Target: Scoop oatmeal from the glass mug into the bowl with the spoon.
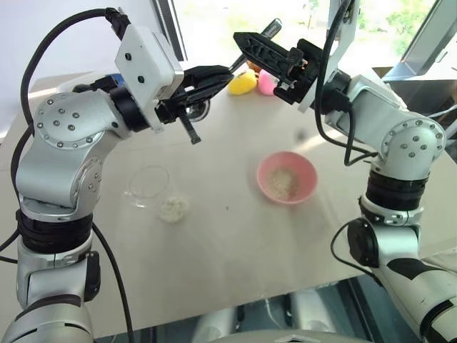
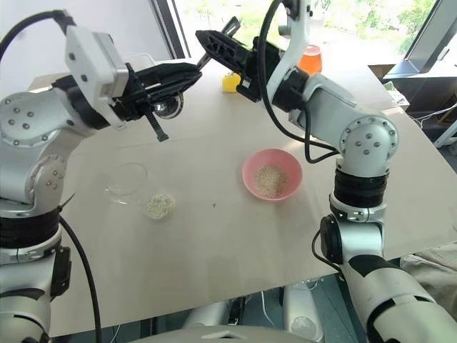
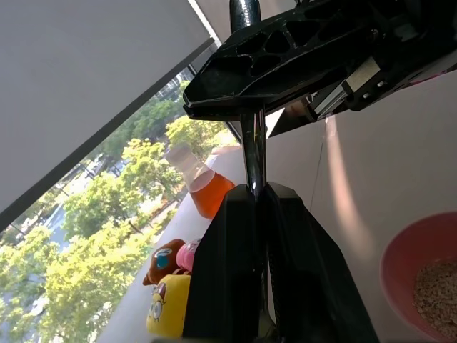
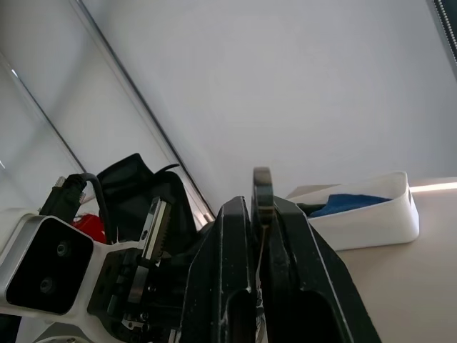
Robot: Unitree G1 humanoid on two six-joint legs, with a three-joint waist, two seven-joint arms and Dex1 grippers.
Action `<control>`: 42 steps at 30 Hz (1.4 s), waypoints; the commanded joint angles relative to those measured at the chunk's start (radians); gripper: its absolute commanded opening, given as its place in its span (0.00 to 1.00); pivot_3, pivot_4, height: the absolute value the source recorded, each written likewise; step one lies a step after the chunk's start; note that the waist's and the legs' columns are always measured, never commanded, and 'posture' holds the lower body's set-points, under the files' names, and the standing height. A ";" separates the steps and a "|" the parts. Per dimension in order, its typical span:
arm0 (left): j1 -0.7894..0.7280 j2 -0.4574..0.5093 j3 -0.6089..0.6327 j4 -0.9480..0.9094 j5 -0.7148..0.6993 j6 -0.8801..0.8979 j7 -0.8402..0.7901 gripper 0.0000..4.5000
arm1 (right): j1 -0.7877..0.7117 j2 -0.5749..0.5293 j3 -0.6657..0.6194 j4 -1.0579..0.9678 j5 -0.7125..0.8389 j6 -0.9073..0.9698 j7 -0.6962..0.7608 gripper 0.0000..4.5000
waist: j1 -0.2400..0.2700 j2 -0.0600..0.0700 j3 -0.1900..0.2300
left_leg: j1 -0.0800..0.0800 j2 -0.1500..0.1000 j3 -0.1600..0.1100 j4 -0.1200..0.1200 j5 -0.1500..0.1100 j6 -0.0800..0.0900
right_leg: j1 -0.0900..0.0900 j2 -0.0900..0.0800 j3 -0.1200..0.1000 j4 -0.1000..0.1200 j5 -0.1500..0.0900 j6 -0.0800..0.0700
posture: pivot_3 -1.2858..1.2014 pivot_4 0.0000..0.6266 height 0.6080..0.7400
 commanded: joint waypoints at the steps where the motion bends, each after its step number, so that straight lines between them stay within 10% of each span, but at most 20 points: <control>1: 0.001 0.006 0.034 -0.007 0.026 -0.024 0.017 0.32 | -0.026 0.004 -0.010 -0.025 0.022 -0.029 0.022 0.00 | 0.000 0.000 0.000 | 0.000 0.000 0.000 0.000 0.000 0.000 | 0.000 0.000 0.000 0.000 0.000 0.000 | 0.52 0.24 1.00; 3: 0.026 -0.002 0.074 -0.035 -0.003 -0.011 0.029 0.53 | -0.029 0.007 -0.011 -0.020 0.015 -0.036 0.018 0.00 | 0.000 0.000 0.000 | 0.000 0.000 0.000 0.000 0.000 0.000 | 0.000 0.000 0.000 0.000 0.000 0.000 | 0.52 0.24 1.00; 11: 0.166 0.001 0.512 -0.099 -0.289 0.227 0.185 0.53 | -0.022 -0.011 -0.035 0.005 -0.037 -0.088 -0.007 0.00 | -0.025 0.001 0.000 | 0.000 0.000 0.001 0.001 0.000 0.000 | -0.001 0.000 0.001 0.002 0.000 0.000 | 0.52 0.24 1.00; 20: 0.768 -0.155 1.017 -0.118 -0.569 0.372 0.134 0.53 | -0.041 -0.053 -0.047 0.118 -0.133 -0.137 0.064 0.00 | -0.028 0.004 -0.002 | 0.004 0.000 0.003 -0.001 0.000 0.000 | -0.001 0.000 0.003 0.004 0.000 0.000 | 0.52 0.24 1.00; 28: 1.200 -0.453 0.925 -0.087 -0.383 0.034 -0.043 0.53 | -0.080 -0.117 -0.079 0.215 -0.169 -0.143 0.153 0.00 | 0.008 0.007 -0.004 | 0.005 0.001 0.004 -0.001 0.000 0.000 | 0.000 -0.001 0.003 0.002 0.000 -0.001 | 0.52 0.24 1.00; 34: 1.166 -0.518 0.729 0.024 -0.066 -0.432 -0.083 0.53 | -0.082 -0.128 -0.087 0.210 -0.168 -0.116 0.145 0.00 | 0.028 0.005 -0.005 | 0.005 0.000 0.005 -0.002 0.000 0.000 | 0.001 -0.005 0.003 0.002 0.001 -0.002 | 0.52 0.24 1.00; 42: 1.088 -0.493 0.549 0.136 0.076 -0.633 -0.034 0.53 | 0.021 -0.184 -0.141 0.116 -0.011 0.063 0.079 0.00 | 0.032 0.005 -0.005 | 0.003 0.000 0.002 -0.002 0.000 0.001 | 0.001 -0.005 0.001 -0.002 0.001 -0.002 | 0.52 0.24 1.00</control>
